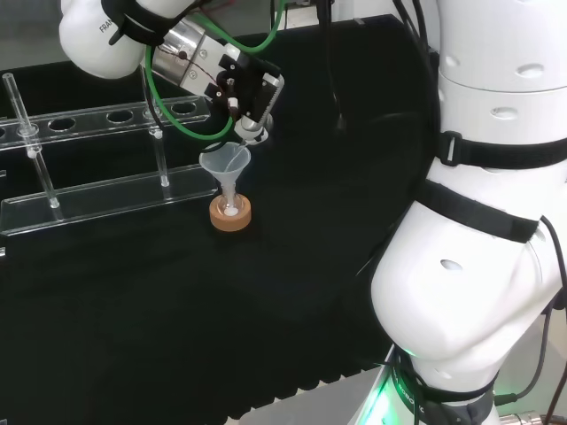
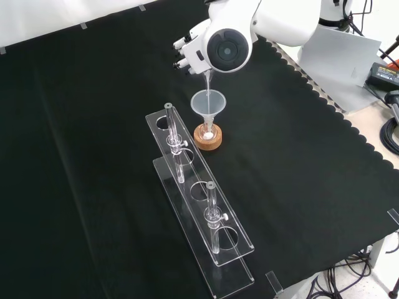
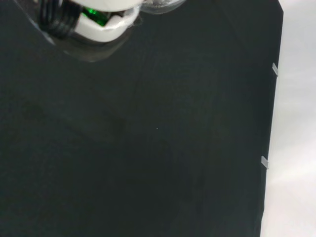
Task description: Pour all the NaCl from the weighing funnel into the round-bottom flask.
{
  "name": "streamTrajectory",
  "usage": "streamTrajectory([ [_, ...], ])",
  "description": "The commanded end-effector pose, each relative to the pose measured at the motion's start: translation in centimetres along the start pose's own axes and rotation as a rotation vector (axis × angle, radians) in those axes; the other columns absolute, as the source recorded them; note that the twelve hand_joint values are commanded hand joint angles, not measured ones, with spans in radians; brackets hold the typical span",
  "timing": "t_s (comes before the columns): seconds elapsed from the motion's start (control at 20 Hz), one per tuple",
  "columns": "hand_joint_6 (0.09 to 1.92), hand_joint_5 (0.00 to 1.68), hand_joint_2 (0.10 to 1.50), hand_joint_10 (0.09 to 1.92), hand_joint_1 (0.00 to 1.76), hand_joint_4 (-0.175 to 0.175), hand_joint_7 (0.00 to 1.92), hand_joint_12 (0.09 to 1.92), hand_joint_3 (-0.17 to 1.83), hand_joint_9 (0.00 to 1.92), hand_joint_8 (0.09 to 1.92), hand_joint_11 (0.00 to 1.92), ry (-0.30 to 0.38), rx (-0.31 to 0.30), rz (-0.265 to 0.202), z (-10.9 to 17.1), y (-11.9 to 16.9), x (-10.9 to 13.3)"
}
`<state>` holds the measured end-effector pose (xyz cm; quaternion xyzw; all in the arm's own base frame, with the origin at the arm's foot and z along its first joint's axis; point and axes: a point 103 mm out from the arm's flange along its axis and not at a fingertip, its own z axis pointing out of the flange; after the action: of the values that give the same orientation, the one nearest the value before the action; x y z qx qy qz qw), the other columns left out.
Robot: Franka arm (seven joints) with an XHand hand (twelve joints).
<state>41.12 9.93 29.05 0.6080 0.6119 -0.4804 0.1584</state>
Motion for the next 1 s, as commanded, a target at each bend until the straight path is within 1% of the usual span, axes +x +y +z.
streamTrajectory([
  [0.05, 0.90, 1.15, 0.71, 0.34, 1.08, 0.175, 0.53, 1.11, 0.67, 0.91, 0.64, 0.76, -0.045, -0.003, 0.007, -0.24, 0.11, -0.02],
  [0.35, 0.90, 1.15, 0.71, 0.34, 1.08, 0.175, 0.53, 1.11, 0.67, 0.91, 0.64, 0.76, -0.069, -0.006, 0.005, -0.73, 0.22, 0.05],
  [0.55, 0.90, 1.15, 0.71, 0.34, 1.08, 0.175, 0.53, 1.11, 0.67, 0.91, 0.64, 0.76, -0.109, -0.008, 0.005, -0.99, 0.25, 0.37],
  [1.0, 0.90, 1.15, 0.71, 0.35, 1.08, 0.175, 0.52, 1.11, 0.67, 0.91, 0.64, 0.76, -0.128, -0.009, 0.004, -1.04, 0.45, 0.43],
])
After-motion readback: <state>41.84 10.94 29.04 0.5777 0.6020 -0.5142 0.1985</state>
